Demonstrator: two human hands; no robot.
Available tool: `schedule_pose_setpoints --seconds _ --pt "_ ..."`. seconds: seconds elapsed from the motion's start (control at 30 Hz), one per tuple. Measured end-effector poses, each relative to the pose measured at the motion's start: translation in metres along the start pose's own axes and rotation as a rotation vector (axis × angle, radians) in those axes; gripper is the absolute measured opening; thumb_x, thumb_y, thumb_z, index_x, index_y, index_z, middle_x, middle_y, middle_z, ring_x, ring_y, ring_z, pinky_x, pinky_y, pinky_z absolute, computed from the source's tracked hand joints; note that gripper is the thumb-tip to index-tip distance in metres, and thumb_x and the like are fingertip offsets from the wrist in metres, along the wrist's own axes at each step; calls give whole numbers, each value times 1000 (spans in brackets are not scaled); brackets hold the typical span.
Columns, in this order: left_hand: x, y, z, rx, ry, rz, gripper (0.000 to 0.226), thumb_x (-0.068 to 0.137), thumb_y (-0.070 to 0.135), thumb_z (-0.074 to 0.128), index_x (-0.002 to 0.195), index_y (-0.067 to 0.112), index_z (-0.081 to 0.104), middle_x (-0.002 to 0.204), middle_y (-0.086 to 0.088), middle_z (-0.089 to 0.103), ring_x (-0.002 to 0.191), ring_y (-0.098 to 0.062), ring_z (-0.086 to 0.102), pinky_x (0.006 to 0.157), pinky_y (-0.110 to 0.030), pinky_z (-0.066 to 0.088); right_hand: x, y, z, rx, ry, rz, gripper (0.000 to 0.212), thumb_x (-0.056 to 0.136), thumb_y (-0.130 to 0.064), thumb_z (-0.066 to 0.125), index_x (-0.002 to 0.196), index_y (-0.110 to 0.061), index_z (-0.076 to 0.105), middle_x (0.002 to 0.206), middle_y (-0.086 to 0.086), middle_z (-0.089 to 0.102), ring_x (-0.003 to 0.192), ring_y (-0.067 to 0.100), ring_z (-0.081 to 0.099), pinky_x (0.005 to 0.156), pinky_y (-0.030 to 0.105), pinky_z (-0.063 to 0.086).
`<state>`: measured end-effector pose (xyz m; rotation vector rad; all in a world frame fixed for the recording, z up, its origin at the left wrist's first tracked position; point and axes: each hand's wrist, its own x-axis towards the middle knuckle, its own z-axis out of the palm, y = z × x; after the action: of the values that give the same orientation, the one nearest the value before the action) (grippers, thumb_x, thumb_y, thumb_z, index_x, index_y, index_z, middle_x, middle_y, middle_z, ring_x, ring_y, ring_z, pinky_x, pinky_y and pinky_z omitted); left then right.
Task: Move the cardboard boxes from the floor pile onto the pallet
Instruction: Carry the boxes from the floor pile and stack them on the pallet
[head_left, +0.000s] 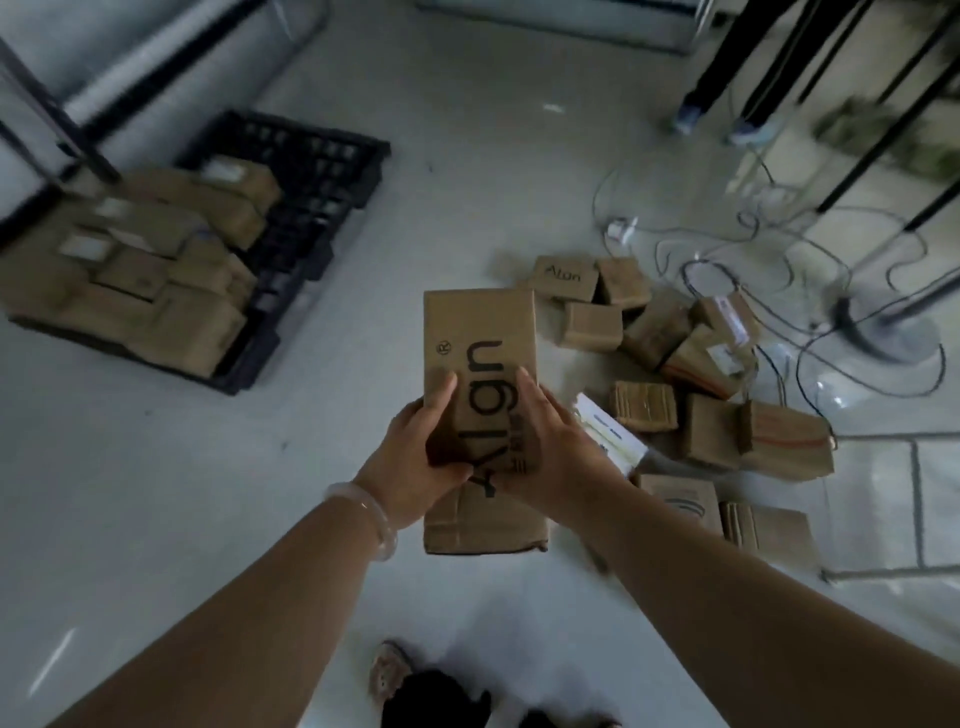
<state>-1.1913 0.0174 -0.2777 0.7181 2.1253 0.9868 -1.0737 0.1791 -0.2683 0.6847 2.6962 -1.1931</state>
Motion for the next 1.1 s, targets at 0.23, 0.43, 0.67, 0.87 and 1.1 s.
schedule_pose_setpoints --seconds 0.23,0.43,0.67,0.87,1.1 --pt "-25 27 -142 -119 134 123 97 85 8 73 148 41 7 148 -3 41 135 -19 41 112 -45 37 34 -153 -15 146 117 -141 110 71 -26 82 144 -51 5 131 -15 44 120 3 47 93 20 44" --pt "-8 33 -220 -17 245 44 100 82 28 76 154 40 7 152 -7 20 140 -28 28 117 -39 26 85 -228 -25 435 13 -73 60 93 -28 65 139 -51 33 119 -24 57 99 -7 55 75 12 47" --pt "36 43 -262 137 379 -170 117 63 76 70 151 50 -2 149 -2 11 139 -31 23 114 -41 25 152 -261 -22 378 -17 -68 61 100 -56 41 155 -40 21 161 -8 26 146 17 27 118 34 22" --pt "107 57 -297 100 384 -303 121 62 79 67 150 48 -10 158 -8 2 144 -35 12 114 -48 22 243 -267 -41 280 6 -188 51 103 -55 32 152 -43 27 161 -10 25 148 20 19 121 46 16" --pt "176 61 -345 -495 463 -246 120 49 63 76 152 44 18 154 -9 27 137 -37 34 112 -52 33 352 -270 -90 83 -203 -68 72 94 -61 47 153 -51 7 165 -7 -2 150 32 12 116 49 21"
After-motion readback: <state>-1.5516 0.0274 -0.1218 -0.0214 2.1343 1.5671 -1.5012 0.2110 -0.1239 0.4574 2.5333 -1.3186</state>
